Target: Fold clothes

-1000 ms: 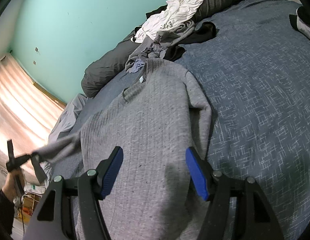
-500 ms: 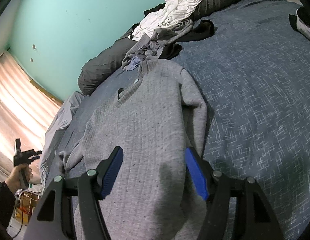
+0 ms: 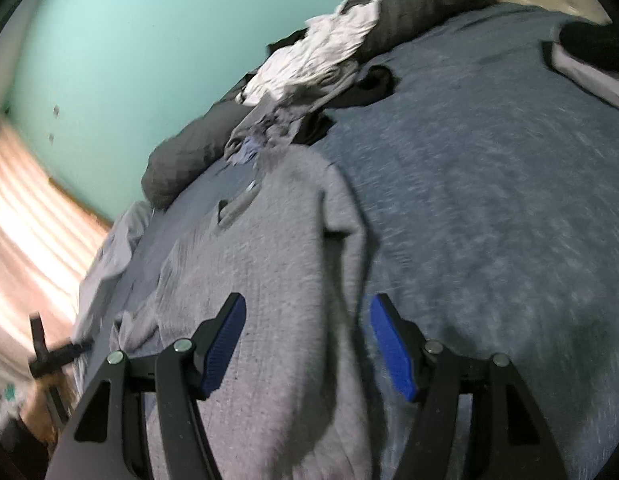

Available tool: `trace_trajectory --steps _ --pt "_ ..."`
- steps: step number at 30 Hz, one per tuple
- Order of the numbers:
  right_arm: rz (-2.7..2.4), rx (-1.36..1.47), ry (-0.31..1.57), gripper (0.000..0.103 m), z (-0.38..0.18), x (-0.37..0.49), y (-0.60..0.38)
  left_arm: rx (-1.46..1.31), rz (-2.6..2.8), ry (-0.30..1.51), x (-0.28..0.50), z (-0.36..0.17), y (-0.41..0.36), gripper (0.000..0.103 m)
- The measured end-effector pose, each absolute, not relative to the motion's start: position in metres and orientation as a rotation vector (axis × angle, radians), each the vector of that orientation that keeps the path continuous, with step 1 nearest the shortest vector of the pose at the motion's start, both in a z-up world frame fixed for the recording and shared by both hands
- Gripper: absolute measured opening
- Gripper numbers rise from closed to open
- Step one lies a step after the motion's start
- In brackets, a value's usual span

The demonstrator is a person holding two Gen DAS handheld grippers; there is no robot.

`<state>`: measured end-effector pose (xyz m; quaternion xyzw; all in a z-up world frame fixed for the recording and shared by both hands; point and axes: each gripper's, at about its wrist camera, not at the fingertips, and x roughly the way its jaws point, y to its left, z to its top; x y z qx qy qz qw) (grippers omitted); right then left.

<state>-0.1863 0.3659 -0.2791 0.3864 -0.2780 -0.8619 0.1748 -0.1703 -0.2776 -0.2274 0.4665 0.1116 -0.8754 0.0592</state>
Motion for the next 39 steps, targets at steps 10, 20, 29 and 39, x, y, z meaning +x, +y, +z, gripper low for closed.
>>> trace_trajectory --steps 10,20,29,39 --pt "-2.365 1.411 -0.611 0.059 -0.298 -0.158 0.381 1.497 -2.803 0.485 -0.126 -0.277 -0.195 0.055" --pt "-2.269 1.605 -0.534 0.059 -0.314 -0.131 0.360 1.625 -2.867 0.553 -0.097 -0.315 -0.139 0.055" --pt "-2.205 1.644 -0.466 0.025 -0.325 -0.122 0.334 1.721 -2.927 0.530 -0.093 -0.335 -0.127 0.029" --pt "-2.229 1.443 -0.461 0.003 -0.282 -0.120 0.304 1.609 -3.023 0.527 -0.086 -0.319 -0.136 0.009"
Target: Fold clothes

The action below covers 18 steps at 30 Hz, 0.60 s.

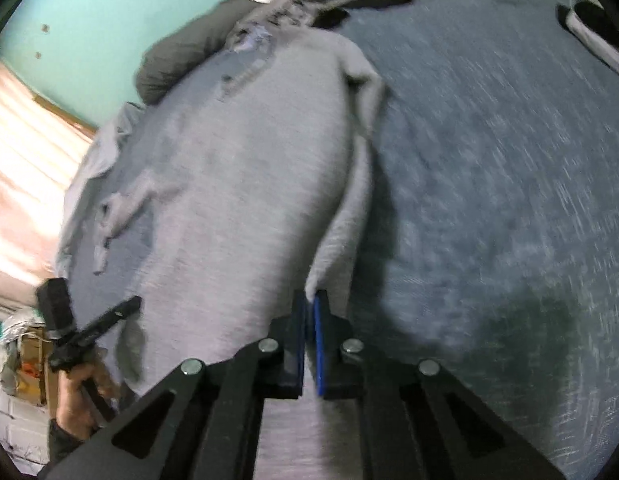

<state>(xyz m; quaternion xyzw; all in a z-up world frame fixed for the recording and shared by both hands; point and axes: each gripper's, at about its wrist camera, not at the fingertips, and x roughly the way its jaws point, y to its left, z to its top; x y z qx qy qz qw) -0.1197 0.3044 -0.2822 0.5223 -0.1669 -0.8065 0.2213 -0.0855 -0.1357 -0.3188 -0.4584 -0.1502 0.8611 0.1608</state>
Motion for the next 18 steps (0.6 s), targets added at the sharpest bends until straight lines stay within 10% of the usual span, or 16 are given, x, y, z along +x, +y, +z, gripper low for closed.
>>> trace_trajectory --steps 14,18 --pt "-2.021 1.500 -0.398 0.007 -0.291 -0.131 0.215 -1.242 2.704 -0.599 -0.071 -0.305 -0.211 0.005" --pt "-2.122 1.466 -0.448 0.024 -0.278 -0.125 0.249 -1.251 2.686 -0.632 -0.075 -0.310 -0.214 0.005"
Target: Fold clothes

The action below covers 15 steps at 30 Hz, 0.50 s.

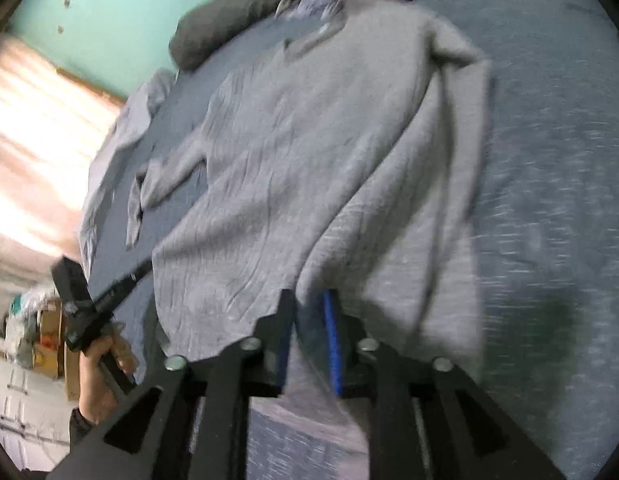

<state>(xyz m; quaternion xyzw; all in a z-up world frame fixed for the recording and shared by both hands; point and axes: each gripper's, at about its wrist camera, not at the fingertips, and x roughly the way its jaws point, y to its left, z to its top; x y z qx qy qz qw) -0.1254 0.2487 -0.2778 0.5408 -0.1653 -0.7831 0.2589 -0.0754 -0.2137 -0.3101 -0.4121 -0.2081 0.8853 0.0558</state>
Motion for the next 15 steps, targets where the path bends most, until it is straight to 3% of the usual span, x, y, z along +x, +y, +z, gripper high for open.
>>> trace_trajectory --steps 3,6,15 --pt "-2.220 1.384 -0.527 0.032 -0.261 -0.118 0.286 -1.241 2.681 -0.627 -0.076 -0.307 -0.212 0.005" --pt "-2.331 1.380 -0.562 0.033 -0.260 -0.120 0.315 -1.238 2.680 -0.640 -0.076 -0.307 -0.213 0.005" --pt "-2.272 1.684 -0.319 0.033 -0.320 -0.125 0.303 -1.242 2.665 -0.651 -0.075 -0.309 -0.213 0.005"
